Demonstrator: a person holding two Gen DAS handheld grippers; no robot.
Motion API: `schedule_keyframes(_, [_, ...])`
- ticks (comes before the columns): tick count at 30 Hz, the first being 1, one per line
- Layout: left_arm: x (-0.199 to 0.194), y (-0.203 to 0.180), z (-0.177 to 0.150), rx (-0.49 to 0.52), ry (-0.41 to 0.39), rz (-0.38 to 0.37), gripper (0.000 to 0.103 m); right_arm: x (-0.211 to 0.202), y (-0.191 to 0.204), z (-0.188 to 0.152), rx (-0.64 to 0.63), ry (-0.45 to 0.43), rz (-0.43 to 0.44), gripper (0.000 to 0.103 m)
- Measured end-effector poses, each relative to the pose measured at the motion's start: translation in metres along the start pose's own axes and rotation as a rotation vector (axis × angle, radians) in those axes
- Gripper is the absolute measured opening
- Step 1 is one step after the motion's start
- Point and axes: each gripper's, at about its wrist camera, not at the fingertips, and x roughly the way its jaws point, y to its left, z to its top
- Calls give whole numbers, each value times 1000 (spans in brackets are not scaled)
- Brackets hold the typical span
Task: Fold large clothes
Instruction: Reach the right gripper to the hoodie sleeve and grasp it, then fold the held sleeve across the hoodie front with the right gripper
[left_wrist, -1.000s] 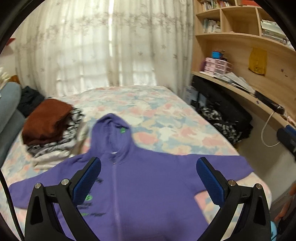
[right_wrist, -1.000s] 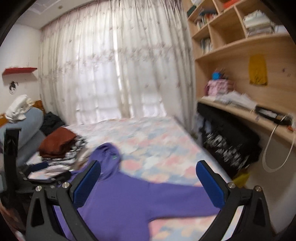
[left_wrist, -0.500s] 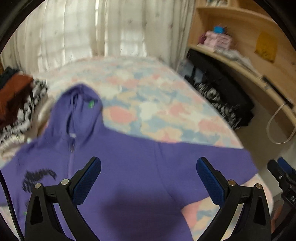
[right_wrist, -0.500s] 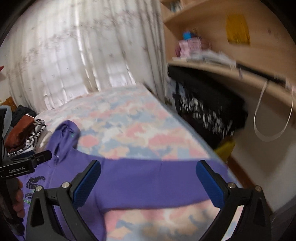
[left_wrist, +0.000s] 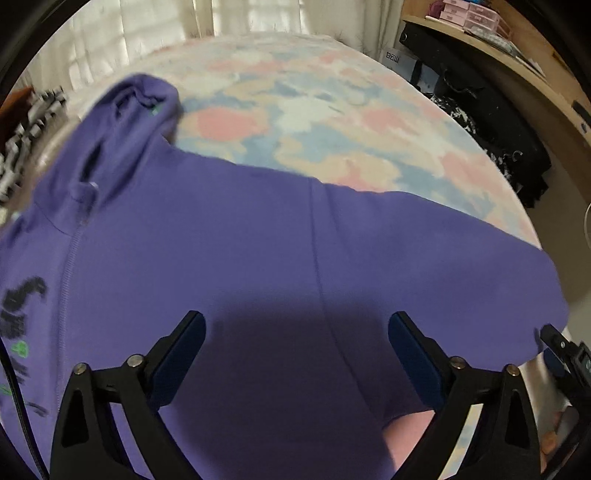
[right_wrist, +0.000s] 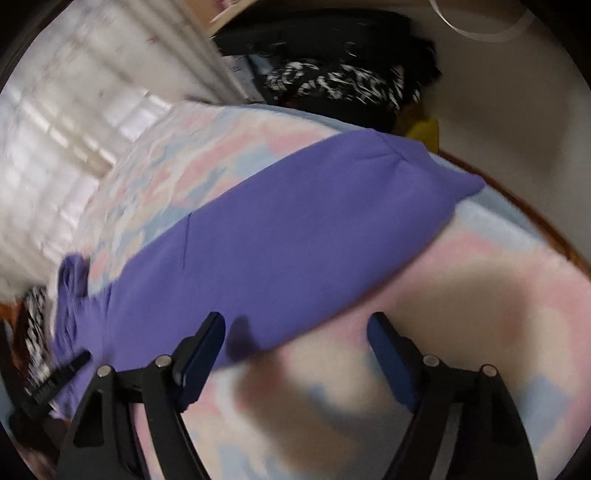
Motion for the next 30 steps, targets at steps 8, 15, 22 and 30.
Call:
schedule_keyframes(8, [-16,17,2,-15,-39,-85,66,18,-15,28,146,-35,-26,20])
schedule_keyframes(15, [-65,82,12,-62,-106,-85,37,-46,74,35,-71,-269,38,9])
schedule_keyframes(22, [-111,170,5,-136,-184,0,38,-83,257,-32,-548,-292,226,10])
schedule_keyframes(30, [-100,241,-28,-195,-106,24,45,28,335,-154,-812,119,204,28])
